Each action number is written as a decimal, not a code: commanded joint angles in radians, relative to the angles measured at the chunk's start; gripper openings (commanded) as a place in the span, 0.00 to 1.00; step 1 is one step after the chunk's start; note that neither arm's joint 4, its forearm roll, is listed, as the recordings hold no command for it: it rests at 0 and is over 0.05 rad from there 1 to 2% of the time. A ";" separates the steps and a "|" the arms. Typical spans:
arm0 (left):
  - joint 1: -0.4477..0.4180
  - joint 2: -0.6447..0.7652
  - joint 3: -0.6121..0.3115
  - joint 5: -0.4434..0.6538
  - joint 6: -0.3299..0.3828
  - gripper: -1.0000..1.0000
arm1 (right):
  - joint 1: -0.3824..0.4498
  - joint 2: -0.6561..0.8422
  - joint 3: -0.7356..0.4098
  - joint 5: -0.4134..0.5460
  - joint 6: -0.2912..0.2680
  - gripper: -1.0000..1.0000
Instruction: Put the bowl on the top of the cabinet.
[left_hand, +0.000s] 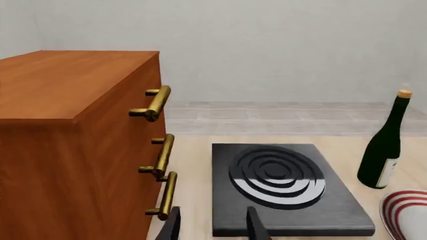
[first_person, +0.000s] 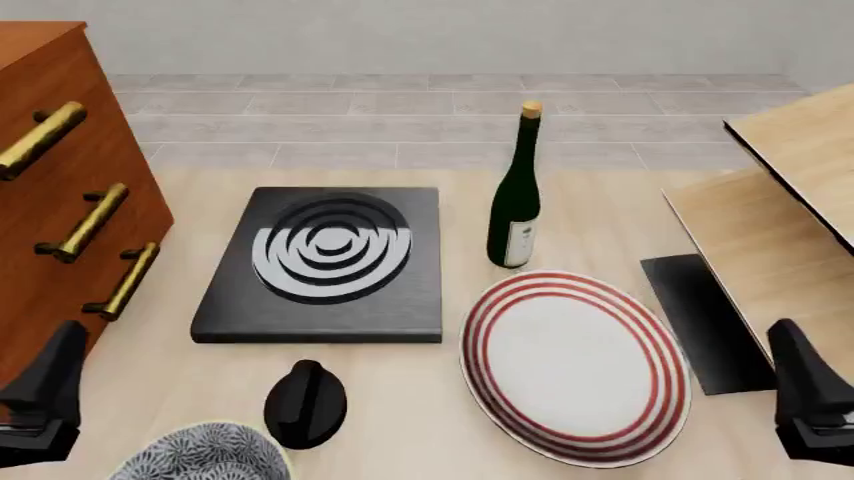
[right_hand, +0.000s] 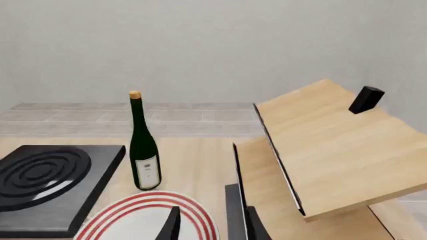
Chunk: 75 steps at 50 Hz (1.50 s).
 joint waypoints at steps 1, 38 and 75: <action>0.002 0.009 0.000 -0.003 0.005 1.00 | -0.001 0.022 -0.003 -0.009 0.012 1.00; -0.013 0.055 -0.062 -0.010 0.082 1.00 | -0.001 0.029 -0.004 -0.015 0.013 1.00; -0.074 0.125 -0.491 0.395 0.098 1.00 | -0.001 0.033 -0.002 -0.021 0.012 1.00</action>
